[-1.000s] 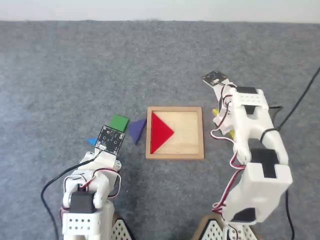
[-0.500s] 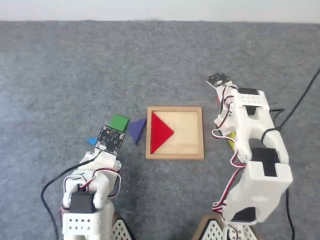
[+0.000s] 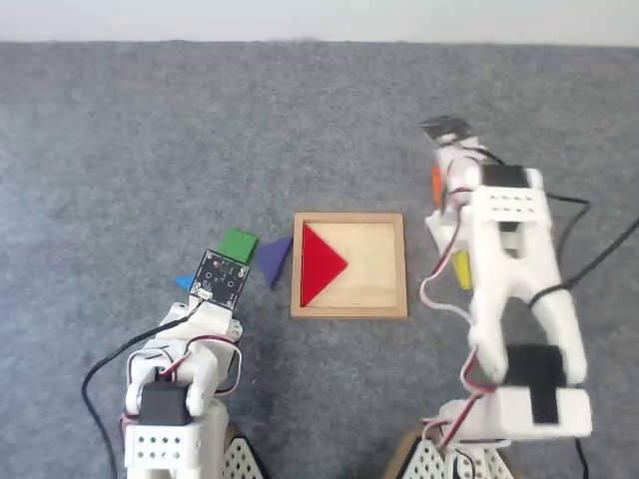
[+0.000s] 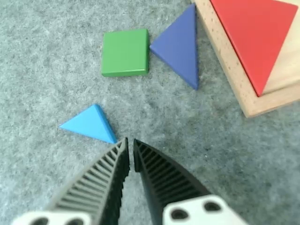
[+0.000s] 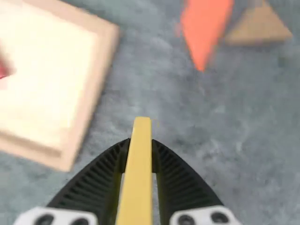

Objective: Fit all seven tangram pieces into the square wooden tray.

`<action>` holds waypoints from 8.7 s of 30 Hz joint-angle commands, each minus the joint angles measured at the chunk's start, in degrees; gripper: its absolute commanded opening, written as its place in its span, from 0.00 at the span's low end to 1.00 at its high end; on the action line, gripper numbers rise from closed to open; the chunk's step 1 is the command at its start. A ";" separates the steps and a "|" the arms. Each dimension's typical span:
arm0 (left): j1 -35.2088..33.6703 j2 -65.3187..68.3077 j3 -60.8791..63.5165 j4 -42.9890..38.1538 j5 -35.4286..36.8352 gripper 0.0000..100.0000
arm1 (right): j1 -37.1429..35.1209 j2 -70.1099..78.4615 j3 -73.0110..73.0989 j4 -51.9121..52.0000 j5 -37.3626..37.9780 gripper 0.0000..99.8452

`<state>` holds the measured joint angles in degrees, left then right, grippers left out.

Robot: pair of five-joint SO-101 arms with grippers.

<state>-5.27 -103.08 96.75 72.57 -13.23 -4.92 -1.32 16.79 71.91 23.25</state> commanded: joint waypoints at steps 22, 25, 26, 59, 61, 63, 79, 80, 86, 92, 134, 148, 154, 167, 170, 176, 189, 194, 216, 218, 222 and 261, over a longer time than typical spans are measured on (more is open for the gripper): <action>-0.26 -1.32 -0.40 0.18 -0.62 0.02 | -31.08 35.03 -40.35 26.95 43.25 0.01; -0.26 -1.32 -0.40 0.18 -0.62 0.02 | -31.08 37.23 -44.40 29.85 47.30 0.01; -0.26 -1.32 -0.40 0.18 -0.62 0.02 | -31.08 37.93 -45.36 30.11 48.26 0.01; -0.26 -1.32 -0.40 0.18 -0.62 0.02 | -30.55 44.70 -62.68 30.81 43.87 0.20; -0.26 -1.32 -0.40 0.18 -0.62 0.02 | -30.02 43.03 -62.68 30.81 43.87 0.20; -0.26 -1.32 -0.40 0.18 -0.62 0.02 | -29.49 41.36 -62.68 30.81 43.69 0.20; -0.26 -1.32 -0.40 0.18 -0.62 0.02 | -25.36 15.43 -58.90 30.20 14.07 0.08; -0.26 -1.32 -0.40 0.18 -0.62 0.02 | -25.45 14.64 -56.26 30.02 11.96 0.09; -0.26 -1.32 -0.40 0.18 -0.62 0.02 | -25.80 6.02 -33.67 13.23 7.56 0.07; -0.26 -1.32 -0.40 0.18 -0.62 0.02 | -25.71 -14.73 -6.86 -0.04 2.29 0.08; -0.26 -1.32 -0.40 0.18 -0.62 0.02 | -24.75 1.89 17.76 -35.12 -8.97 0.09; -0.26 -1.32 -0.40 0.18 -0.62 0.02 | -22.81 -6.11 19.52 -33.54 -15.03 0.09; -0.26 -1.32 -0.40 0.18 -0.62 0.02 | -31.34 -18.07 28.48 -33.63 -10.90 0.09; -0.26 -1.32 -0.40 0.18 -0.62 0.02 | -40.31 -8.48 26.55 -35.47 -7.03 0.10; -0.26 -1.32 -0.40 0.18 -0.62 0.02 | -40.31 -6.73 25.76 -35.56 -7.03 0.12; -0.26 -1.32 -0.40 0.18 -0.62 0.02 | -38.90 -4.35 23.56 -36.00 -7.12 0.19; -0.26 -1.32 -0.40 0.18 -0.62 0.02 | -32.66 3.03 15.30 -35.47 -2.64 0.19; -0.26 -1.32 -0.40 0.18 -0.62 0.02 | -28.00 5.67 10.46 -35.47 -2.55 0.19; -0.26 -1.32 -0.40 0.18 -0.62 0.02 | -24.31 1.89 7.12 -36.00 -2.81 0.19; -0.26 -1.32 -0.40 0.18 -0.62 0.02 | -23.43 0.31 7.12 -30.37 -2.64 0.19; -0.26 -1.32 -0.40 0.18 -0.62 0.02 | -19.21 -5.76 11.34 -24.48 -3.08 0.18; -0.26 -1.32 -0.40 0.18 -0.62 0.02 | 0.48 38.99 -34.29 -12.53 -18.02 0.13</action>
<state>-5.27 -103.08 96.75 72.57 -13.23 -4.92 37.54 -13.36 56.35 5.85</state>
